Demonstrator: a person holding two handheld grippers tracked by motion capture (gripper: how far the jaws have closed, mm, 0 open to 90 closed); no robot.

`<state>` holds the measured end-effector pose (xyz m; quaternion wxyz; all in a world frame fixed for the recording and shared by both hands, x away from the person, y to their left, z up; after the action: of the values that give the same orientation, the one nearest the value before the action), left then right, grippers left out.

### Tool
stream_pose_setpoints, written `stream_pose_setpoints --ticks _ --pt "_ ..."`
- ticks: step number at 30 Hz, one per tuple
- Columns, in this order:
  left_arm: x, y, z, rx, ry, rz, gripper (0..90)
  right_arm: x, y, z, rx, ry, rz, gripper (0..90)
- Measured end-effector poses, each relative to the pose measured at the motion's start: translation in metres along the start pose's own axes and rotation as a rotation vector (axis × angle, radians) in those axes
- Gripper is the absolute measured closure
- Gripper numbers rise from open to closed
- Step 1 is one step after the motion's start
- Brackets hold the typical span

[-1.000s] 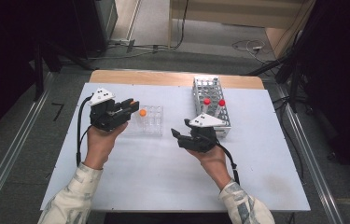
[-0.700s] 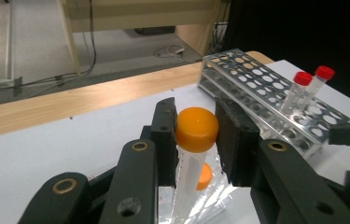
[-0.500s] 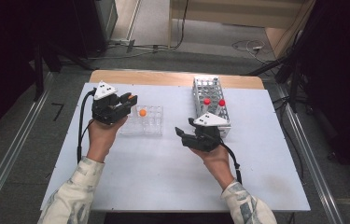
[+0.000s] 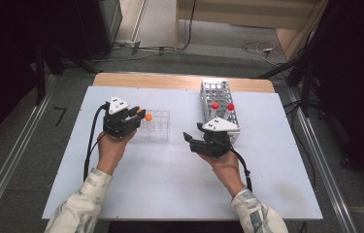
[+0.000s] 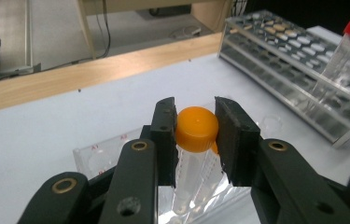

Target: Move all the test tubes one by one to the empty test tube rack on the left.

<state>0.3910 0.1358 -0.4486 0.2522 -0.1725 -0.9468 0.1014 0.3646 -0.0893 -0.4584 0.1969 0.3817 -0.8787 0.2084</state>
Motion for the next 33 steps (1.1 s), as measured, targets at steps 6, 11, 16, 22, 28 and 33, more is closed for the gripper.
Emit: stream_pose_setpoints --ticks 6,11,16,22,28,33 --pt "0.001 0.001 0.0 0.011 -0.002 0.001 68.0 0.0 -0.001 0.001 0.0 0.001 0.003 37.4" --pt "0.004 0.001 -0.002 0.031 -0.012 0.009 64.0 0.001 -0.003 0.002 -0.002 0.001 0.008 37.3" --pt "0.009 0.0 -0.005 0.064 -0.016 0.032 51.0 0.005 -0.009 0.003 -0.012 0.0 0.023 37.3" --pt "0.014 -0.003 -0.008 0.115 -0.02 0.057 23.1 0.01 -0.026 0.009 -0.028 0.005 0.078 37.3" --pt "0.013 -0.006 -0.007 0.114 -0.015 0.065 18.6 0.011 -0.045 0.013 -0.056 0.007 0.148 37.4" --pt "0.013 -0.007 -0.007 0.108 -0.013 0.066 18.7 0.003 -0.061 0.017 -0.09 0.012 0.197 39.2"
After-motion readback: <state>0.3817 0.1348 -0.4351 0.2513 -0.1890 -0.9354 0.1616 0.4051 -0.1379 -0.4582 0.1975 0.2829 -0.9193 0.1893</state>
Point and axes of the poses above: each handheld gripper's, and its own axes: x roughly backward along the jaws, z roughly out of its underside, y roughly to its left, the point moved 7 cm from there along -x, roughly forward along the jaws, and after that the axes turned 15 degrees about x, right-handed, at the moved point
